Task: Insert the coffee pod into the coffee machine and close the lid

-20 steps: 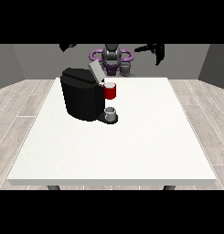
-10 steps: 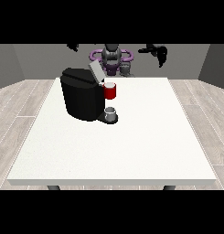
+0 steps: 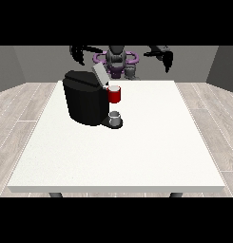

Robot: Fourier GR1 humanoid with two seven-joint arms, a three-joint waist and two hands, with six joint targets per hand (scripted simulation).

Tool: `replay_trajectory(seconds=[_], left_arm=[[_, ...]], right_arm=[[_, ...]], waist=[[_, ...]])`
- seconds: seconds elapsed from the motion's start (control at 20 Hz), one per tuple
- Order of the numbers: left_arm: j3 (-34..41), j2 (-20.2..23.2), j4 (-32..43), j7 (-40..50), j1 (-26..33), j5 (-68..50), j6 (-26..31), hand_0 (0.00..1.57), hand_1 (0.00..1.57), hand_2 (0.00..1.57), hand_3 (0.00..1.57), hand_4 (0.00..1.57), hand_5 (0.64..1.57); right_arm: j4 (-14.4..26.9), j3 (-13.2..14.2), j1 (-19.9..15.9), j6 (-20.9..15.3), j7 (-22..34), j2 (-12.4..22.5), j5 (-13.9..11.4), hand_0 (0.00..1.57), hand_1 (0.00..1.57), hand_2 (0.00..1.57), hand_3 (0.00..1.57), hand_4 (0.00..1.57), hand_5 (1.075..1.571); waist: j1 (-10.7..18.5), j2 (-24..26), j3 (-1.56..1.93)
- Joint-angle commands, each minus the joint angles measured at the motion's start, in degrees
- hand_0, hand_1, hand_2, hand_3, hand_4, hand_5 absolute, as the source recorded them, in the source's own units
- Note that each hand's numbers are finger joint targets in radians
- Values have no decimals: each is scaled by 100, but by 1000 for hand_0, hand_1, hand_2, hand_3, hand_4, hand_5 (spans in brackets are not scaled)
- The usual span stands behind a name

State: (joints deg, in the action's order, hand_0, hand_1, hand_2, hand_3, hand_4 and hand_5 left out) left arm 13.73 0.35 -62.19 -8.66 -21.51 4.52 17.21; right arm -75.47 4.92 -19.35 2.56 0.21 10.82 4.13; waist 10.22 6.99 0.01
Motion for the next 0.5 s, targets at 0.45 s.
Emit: replay_trajectory(seconds=[0.45], left_arm=[[-51, 553, -1260, 552, 612, -573, -86, 0, 0, 0, 0, 0, 1571]], right_arm=[[725, -11, -867, 179, 67, -67, -74, 0, 0, 0, 0, 0, 1571]], waist=[[-334, -586, -2]])
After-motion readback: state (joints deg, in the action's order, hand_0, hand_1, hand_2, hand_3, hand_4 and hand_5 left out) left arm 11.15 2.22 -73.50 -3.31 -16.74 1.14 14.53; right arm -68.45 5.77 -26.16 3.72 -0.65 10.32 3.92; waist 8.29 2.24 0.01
